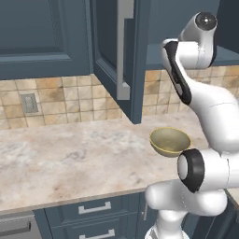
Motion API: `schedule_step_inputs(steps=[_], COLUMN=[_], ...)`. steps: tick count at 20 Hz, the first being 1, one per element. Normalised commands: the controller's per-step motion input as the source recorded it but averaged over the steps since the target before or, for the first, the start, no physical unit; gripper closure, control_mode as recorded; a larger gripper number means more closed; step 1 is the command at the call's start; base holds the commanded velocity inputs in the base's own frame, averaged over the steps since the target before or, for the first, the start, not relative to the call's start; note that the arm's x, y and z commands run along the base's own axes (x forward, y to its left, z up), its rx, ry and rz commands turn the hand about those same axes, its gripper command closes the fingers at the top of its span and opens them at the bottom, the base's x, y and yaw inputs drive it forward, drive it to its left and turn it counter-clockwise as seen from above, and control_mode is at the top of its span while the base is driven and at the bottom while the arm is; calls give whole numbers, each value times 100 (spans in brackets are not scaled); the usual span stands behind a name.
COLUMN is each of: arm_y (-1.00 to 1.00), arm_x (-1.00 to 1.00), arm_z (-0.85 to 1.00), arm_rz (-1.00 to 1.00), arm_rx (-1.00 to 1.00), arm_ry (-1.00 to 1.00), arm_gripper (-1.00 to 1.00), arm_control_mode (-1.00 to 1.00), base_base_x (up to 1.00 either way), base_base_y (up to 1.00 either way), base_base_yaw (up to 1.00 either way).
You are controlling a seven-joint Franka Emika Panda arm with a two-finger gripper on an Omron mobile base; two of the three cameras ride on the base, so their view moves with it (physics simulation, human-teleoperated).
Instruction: Open the cabinet. Pick the orange and apple from the cabinet and place them into the bowl. Then close the cabinet.
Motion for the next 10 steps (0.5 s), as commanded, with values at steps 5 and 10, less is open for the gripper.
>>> schedule_step_inputs(steps=[5, 10], arm_y=[0, -10], arm_x=[93, 75], arm_z=[0, 0], arm_rz=[0, 0], arm_rx=[0, 3], arm_ry=[7, 11], arm_gripper=[-100, -100], arm_control_mode=[-100, -100], base_base_x=[0, 0], base_base_y=[0, 0], base_base_yaw=[0, 0])
